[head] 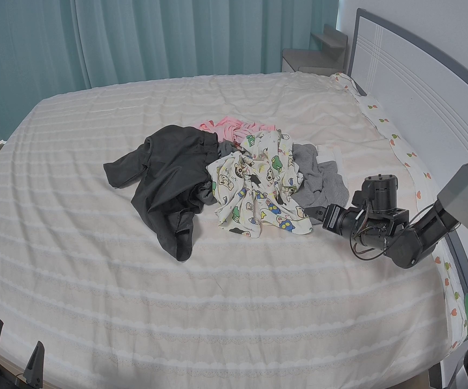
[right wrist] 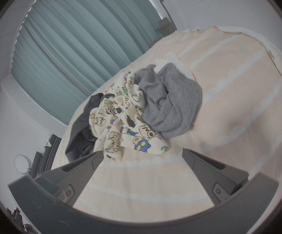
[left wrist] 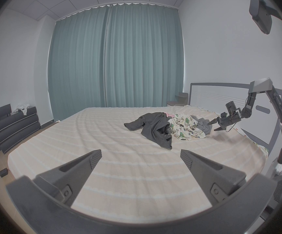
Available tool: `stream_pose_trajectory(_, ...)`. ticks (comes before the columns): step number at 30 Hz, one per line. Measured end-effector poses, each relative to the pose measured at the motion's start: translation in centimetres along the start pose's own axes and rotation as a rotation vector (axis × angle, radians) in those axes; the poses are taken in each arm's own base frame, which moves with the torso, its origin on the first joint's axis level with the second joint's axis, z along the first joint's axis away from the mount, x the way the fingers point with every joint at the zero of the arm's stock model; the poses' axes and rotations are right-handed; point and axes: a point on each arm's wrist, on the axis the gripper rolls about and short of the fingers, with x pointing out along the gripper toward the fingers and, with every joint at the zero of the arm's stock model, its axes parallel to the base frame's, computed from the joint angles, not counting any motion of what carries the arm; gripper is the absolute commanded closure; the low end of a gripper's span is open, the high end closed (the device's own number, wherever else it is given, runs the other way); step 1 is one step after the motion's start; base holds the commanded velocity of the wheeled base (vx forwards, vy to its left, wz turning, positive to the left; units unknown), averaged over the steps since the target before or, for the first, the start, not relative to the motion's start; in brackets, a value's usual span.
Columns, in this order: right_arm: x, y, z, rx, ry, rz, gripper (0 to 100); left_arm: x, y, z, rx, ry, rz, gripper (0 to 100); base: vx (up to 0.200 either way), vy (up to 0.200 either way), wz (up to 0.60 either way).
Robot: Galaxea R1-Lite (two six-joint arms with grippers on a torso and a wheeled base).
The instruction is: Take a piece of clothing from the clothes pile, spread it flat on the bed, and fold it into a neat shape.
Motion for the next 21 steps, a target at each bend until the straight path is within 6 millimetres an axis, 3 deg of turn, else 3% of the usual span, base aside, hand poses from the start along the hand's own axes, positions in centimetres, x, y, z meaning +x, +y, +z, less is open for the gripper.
stream_pose_trajectory(10, 4.1, -1.1, -1.4, 0.002, 0.027, -0.038, 0, 0.0, 0.0, 0.0, 0.000, 0.000, 0.000, 0, 0.000, 0.000, 0.00)
stream_pose_trajectory(21, 7.8, -0.8, -1.2, -0.001, 0.023, -0.062, 0, 0.0, 0.0, 0.0, 0.000, 0.000, 0.000, 0, 0.000, 0.000, 0.00)
